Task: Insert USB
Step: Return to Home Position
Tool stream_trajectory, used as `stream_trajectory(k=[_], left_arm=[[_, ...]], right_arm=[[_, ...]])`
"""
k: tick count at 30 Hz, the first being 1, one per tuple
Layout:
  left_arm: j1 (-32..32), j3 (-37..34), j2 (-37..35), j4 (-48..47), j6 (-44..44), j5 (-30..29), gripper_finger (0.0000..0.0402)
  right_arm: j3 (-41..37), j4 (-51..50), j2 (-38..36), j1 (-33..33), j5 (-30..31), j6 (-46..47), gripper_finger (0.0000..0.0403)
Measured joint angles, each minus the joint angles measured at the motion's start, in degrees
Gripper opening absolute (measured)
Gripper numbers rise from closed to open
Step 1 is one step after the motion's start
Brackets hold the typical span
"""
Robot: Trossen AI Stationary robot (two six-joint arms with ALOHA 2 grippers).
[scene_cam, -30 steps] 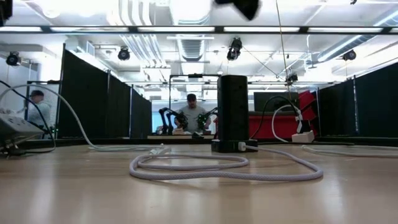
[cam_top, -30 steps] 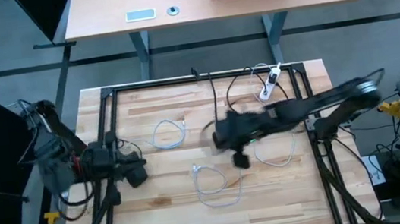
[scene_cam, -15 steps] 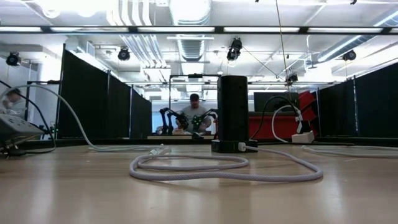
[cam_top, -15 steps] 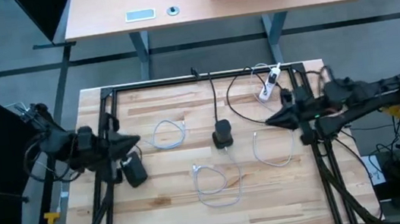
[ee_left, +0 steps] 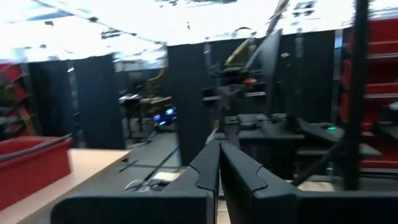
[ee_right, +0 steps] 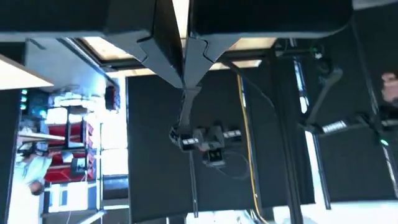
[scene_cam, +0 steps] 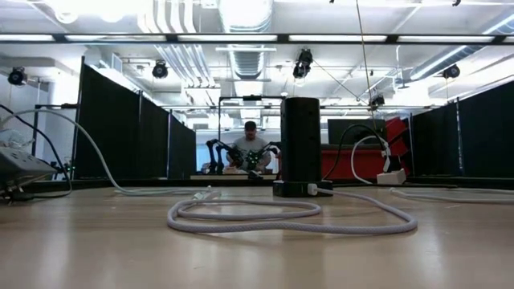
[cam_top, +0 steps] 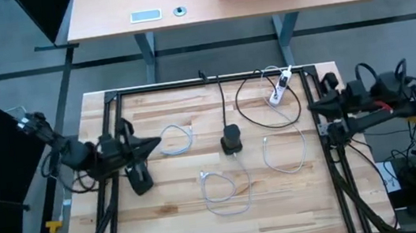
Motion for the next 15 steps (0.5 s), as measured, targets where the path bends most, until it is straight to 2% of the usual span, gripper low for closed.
stream_trajectory(k=[2,7,10,15], left_arm=[[3.7,-0.8,0.5,0.1,-0.8,2.6,0.0000],[14.2,-5.4,-0.1,2.7,-6.6,15.6,0.0000],[20.5,-8.8,-1.0,5.3,-11.3,19.5,0.0000],[26.7,-12.8,-1.4,8.0,-15.2,22.7,0.0000]], right_arm=[[-2.6,0.2,-4.0,0.0,0.2,0.3,0.0000],[-8.8,0.8,-12.3,0.0,0.0,4.0,0.0000],[-11.7,1.9,-16.3,0.0,-0.6,5.9,0.0000],[-18.7,13.6,-14.4,0.0,-1.8,6.7,0.0000]])
